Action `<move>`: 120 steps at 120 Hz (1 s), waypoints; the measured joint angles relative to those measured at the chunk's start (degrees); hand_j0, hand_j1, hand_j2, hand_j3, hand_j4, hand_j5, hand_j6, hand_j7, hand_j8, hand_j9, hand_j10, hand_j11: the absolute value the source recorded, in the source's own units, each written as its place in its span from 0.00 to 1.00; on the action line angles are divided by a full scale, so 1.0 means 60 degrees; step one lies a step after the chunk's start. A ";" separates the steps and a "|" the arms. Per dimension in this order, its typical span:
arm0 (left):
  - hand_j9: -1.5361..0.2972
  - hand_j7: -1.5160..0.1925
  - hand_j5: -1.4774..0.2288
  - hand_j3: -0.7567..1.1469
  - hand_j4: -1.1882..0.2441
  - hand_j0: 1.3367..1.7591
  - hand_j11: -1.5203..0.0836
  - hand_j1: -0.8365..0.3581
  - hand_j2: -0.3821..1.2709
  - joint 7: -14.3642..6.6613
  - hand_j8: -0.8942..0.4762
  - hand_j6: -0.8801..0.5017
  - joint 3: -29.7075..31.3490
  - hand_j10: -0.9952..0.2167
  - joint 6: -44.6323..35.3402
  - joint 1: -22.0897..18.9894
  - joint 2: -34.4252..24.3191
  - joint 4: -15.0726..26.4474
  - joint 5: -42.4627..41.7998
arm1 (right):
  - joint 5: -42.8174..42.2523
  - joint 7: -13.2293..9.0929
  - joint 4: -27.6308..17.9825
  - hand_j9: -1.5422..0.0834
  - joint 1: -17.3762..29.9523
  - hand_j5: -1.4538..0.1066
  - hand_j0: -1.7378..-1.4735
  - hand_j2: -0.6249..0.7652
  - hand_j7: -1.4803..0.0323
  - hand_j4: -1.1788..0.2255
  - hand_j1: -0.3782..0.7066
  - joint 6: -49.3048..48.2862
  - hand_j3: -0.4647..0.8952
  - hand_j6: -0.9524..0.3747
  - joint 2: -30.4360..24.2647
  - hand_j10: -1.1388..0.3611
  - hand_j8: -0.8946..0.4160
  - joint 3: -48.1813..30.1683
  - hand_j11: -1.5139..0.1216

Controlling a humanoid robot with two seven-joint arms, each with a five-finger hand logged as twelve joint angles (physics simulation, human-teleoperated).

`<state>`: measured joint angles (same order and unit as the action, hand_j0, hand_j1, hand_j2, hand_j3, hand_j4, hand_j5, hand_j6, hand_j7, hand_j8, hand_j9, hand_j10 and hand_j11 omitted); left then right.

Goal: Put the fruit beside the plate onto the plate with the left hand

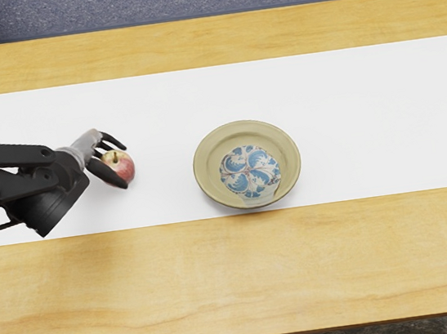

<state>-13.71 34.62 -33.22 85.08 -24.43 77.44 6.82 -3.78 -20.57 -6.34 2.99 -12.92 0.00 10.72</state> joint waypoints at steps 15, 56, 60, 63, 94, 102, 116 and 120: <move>0.48 0.50 0.48 0.40 0.48 0.76 0.53 0.55 0.32 -0.0002 0.38 0.37 -0.0004 0.41 -0.0001 0.0098 0.0015 0.0000 -0.0015 | 0.0000 0.0000 0.0000 0.95 0.0000 0.93 0.30 0.45 0.98 0.84 0.03 0.0000 0.34 0.72 0.0000 0.76 0.68 0.0000 0.93; 0.47 0.49 0.47 0.40 0.48 0.76 0.53 0.57 0.34 0.0019 0.38 0.36 -0.0105 0.41 -0.0004 0.1407 0.0788 0.0001 -0.0040 | 0.0000 0.0001 -0.0001 0.95 0.0000 0.93 0.30 0.45 0.98 0.84 0.03 0.0000 0.34 0.72 0.0000 0.76 0.68 0.0000 0.93; 0.47 0.49 0.47 0.40 0.48 0.76 0.53 0.55 0.34 0.0015 0.38 0.36 -0.0134 0.40 -0.0011 0.1526 0.0941 0.0000 -0.0047 | 0.0000 0.0000 -0.0001 0.95 0.0000 0.93 0.30 0.45 0.98 0.84 0.03 0.0000 0.34 0.72 0.0000 0.76 0.68 0.0000 0.93; 0.47 0.49 0.47 0.40 0.48 0.76 0.53 0.55 0.35 0.0014 0.37 0.35 -0.0184 0.40 -0.0012 0.1567 0.1033 0.0000 -0.0050 | 0.0000 0.0000 -0.0002 0.95 0.0000 0.93 0.30 0.45 0.98 0.84 0.03 0.0000 0.34 0.72 0.0000 0.76 0.68 0.0000 0.93; 0.48 0.50 0.47 0.40 0.48 0.76 0.54 0.53 0.44 0.0009 0.35 0.33 -0.0922 0.40 -0.0010 0.1960 0.2233 0.0003 -0.0124 | 0.0000 0.0000 0.0000 0.95 0.0000 0.93 0.30 0.45 0.98 0.84 0.03 0.0000 0.34 0.72 0.0000 0.76 0.68 0.0000 0.93; 0.48 0.50 0.47 0.40 0.49 0.76 0.54 0.53 0.44 0.0014 0.36 0.33 -0.1065 0.41 -0.0006 0.1963 0.2519 0.0004 -0.0139 | 0.0000 -0.0001 0.0000 0.95 0.0000 0.93 0.30 0.45 0.98 0.84 0.03 0.0000 0.34 0.72 0.0000 0.76 0.68 0.0000 0.93; 0.49 0.51 0.48 0.40 0.49 0.76 0.55 0.54 0.43 0.0014 0.34 0.32 -0.1290 0.41 -0.0004 0.1906 0.2723 0.0010 -0.0122 | 0.0000 -0.0002 -0.0004 0.95 0.0000 0.93 0.30 0.45 0.98 0.84 0.03 0.0000 0.34 0.72 0.0000 0.76 0.68 0.0000 0.93; 0.52 0.54 0.51 0.40 0.52 0.76 0.58 0.57 0.41 0.0019 0.36 0.34 -0.1340 0.45 -0.0003 0.1904 0.2721 0.0011 -0.0118 | 0.0000 -0.0001 -0.0003 0.95 0.0000 0.93 0.30 0.45 0.98 0.84 0.03 0.0000 0.34 0.72 0.0000 0.76 0.68 0.0000 0.93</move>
<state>-13.60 26.58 -33.24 96.50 -8.11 77.51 6.11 -3.78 -20.58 -6.36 2.99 -12.92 0.00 10.72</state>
